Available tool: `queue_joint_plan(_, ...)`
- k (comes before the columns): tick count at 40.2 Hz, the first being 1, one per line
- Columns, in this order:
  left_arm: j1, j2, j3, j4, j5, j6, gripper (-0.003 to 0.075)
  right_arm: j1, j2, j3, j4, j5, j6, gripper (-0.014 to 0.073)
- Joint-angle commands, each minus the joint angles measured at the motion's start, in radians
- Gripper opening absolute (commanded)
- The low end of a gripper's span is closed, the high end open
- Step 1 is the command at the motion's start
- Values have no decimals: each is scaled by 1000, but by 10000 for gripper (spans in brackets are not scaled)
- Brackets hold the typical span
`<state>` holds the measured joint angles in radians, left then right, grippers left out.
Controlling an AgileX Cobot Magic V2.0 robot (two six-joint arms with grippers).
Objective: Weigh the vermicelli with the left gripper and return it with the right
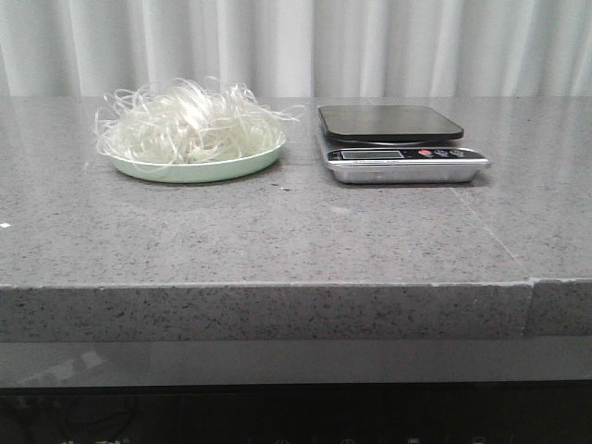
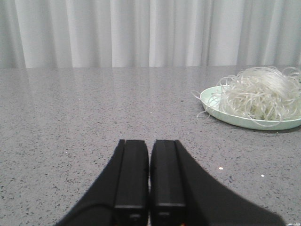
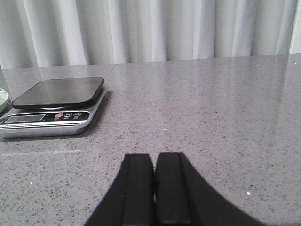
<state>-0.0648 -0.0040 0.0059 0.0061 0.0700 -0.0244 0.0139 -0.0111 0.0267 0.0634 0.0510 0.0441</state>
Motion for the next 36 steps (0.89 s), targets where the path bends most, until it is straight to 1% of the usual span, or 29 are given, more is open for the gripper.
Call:
queue_joint_plan(1,2,-23,37,-6,-85,-9,155,-3,-16,-4,-9,-83,-6,167)
queue_joint_plan(18,2,-23,37,-6,-85,-9,155,-3,-16,-4,-9,-83,-6,167)
queue_joint_plan(24,2,-23,37,-6,-96,-9,155,-3,-16,-4,-9,-114,-6,167)
queue_joint_plan(28,2,-23,37,-6,-138,-9,155,-3,-16,-6,-11,-159,-8,167)
queue_joint_plan(32,2,-23,14,-6,-193,-9,155,-3,-16,-45,-11,-152,-6,167)
queue_joint_plan(36,2,-19,-67,-6,-180,-9,155,-3,-16,-131,-11,-107,-6,167)
